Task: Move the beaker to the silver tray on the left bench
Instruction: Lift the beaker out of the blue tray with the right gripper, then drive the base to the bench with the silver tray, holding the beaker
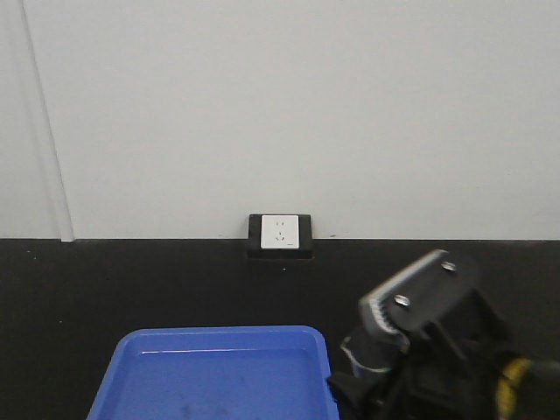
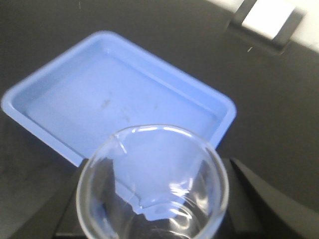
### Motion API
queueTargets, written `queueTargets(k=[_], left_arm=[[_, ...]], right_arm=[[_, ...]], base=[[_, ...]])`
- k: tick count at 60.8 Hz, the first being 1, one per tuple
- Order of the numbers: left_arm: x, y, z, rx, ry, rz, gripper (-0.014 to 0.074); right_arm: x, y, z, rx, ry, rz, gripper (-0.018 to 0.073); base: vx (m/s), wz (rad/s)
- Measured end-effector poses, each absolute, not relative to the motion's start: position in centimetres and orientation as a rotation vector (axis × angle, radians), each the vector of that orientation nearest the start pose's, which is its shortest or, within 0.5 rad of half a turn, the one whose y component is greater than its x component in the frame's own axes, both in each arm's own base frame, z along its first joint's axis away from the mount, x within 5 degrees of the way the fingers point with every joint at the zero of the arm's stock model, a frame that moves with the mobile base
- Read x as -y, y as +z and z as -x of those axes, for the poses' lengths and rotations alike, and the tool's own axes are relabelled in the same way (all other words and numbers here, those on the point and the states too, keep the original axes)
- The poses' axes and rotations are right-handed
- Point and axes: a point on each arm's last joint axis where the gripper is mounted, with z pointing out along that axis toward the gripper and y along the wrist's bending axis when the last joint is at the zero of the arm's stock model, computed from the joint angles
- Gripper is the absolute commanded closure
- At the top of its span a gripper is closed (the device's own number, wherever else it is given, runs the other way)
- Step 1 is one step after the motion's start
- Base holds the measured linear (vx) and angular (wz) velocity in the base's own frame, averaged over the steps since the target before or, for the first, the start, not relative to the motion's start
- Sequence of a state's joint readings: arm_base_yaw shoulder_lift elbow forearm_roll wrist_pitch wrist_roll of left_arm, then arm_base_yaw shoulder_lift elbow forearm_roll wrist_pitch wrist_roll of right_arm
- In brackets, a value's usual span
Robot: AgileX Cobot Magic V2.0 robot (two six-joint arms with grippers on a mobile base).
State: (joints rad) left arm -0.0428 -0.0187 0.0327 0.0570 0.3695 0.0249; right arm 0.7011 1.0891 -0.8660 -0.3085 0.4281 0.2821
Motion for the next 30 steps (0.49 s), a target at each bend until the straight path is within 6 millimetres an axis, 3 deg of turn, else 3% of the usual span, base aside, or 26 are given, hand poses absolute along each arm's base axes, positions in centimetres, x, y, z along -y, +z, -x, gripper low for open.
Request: queueTargets(k=[5, 15, 23, 30], left_arm=[[0.0, 17.0, -5.2, -1.864, 0.044, -0.098, 0.0595], [0.0, 17.0, -5.2, -1.864, 0.044, -0.098, 0.0595], [0.0, 17.0, -5.2, -1.864, 0.044, -0.098, 0.0595], [0.0, 17.0, -5.2, -1.864, 0.044, -0.098, 0.0595]], right_arm=[[-11.7, 33.2, -15.7, -1.937, 0.315, 0.618, 0.0573], [-8.2, 30.5, -11.6, -1.856, 0.366, 0.543, 0.0573], [-6.8, 27.8, -10.2, -1.835, 0.355, 0.536, 0.0573], [-6.1, 26.8, -9.6, -1.813, 0.324, 0.537, 0.0573]], base=[[0.00, 0.00], [0.00, 0.00], [0.00, 0.00], [0.00, 0.00]])
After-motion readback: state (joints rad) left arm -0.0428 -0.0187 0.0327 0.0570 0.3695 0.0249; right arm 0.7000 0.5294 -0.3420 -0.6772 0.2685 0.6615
